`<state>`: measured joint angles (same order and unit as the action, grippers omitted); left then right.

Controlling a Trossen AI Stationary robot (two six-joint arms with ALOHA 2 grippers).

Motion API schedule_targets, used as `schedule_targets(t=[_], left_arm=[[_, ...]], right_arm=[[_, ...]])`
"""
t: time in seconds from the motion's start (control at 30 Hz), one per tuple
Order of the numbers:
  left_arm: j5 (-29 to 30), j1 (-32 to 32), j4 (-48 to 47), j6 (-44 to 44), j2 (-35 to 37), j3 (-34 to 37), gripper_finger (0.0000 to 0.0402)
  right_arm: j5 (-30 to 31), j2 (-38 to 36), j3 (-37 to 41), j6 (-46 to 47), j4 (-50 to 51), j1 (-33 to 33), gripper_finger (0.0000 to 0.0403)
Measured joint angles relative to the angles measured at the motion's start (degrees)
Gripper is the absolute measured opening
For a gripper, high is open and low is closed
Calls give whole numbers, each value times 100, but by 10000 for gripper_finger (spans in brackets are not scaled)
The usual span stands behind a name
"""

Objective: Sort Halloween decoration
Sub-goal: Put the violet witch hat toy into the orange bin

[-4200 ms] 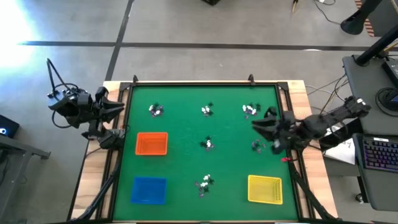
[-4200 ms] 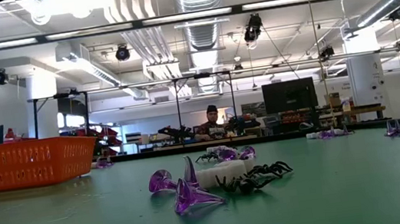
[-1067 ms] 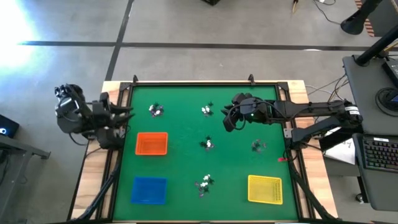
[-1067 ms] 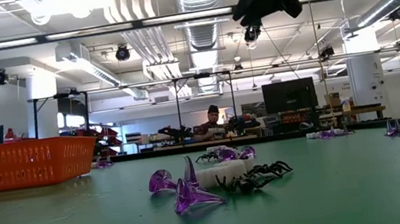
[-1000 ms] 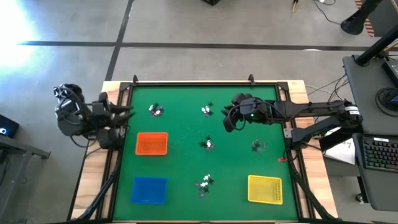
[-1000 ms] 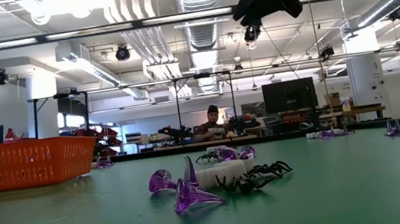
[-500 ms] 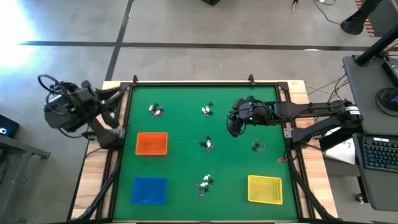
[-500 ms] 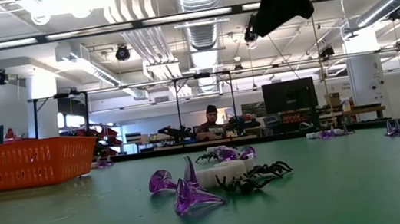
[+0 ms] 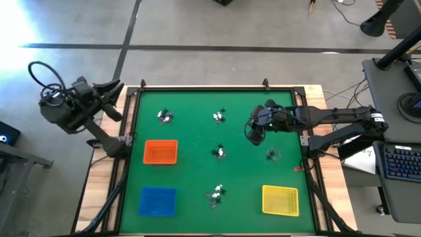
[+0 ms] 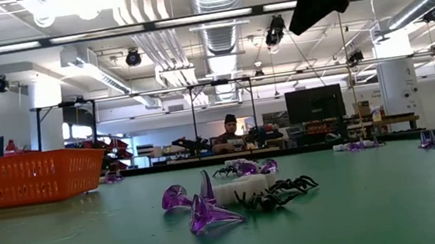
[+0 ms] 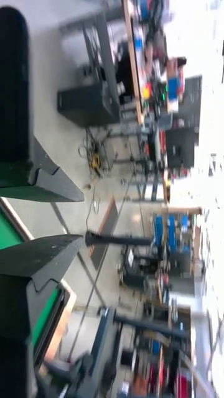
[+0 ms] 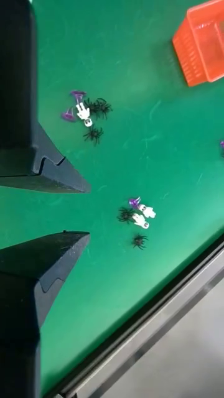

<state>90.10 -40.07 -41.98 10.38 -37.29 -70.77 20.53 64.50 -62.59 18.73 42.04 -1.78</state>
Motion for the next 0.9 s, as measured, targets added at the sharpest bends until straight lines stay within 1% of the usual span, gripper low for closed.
schedule_targets(t=[0.17, 0.4, 0.47, 0.6, 0.67, 0.73, 0.77, 0.8, 0.83, 0.9], left_arm=[[-5, 857, 86, 318, -331, 17, 77], [-6, 2566, 642, 368, -933, 17, 77], [-6, 2925, 709, 391, -1110, 17, 77], [-9, 3410, 855, 638, -1408, 17, 77], [-23, 3549, 855, 911, -1514, 17, 77], [-89, 3651, 846, 991, -1596, 19, 77], [-225, 3696, 823, 945, -1622, 19, 77], [-508, 3747, 756, 823, -1631, 19, 77], [-925, 3807, 661, 692, -1627, 19, 77], [-1982, 3966, 414, 584, -1589, 19, 77]], right_arm=[[0, -64, 0, -242, -35, 0, 105], [-2, -64, 0, -613, -37, 0, 105], [-2, -64, 0, -640, -35, 0, 105], [-2, -64, 0, -581, -37, 0, 105], [-6, -64, 0, -536, -37, 0, 105], [-18, -64, 0, -529, -37, 0, 105], [-21, -64, 0, -525, -37, 0, 105], [-57, -64, 0, -501, -37, 0, 105], [-151, -64, 0, -447, -37, 0, 105], [-398, -64, 0, -276, -48, 0, 105]])
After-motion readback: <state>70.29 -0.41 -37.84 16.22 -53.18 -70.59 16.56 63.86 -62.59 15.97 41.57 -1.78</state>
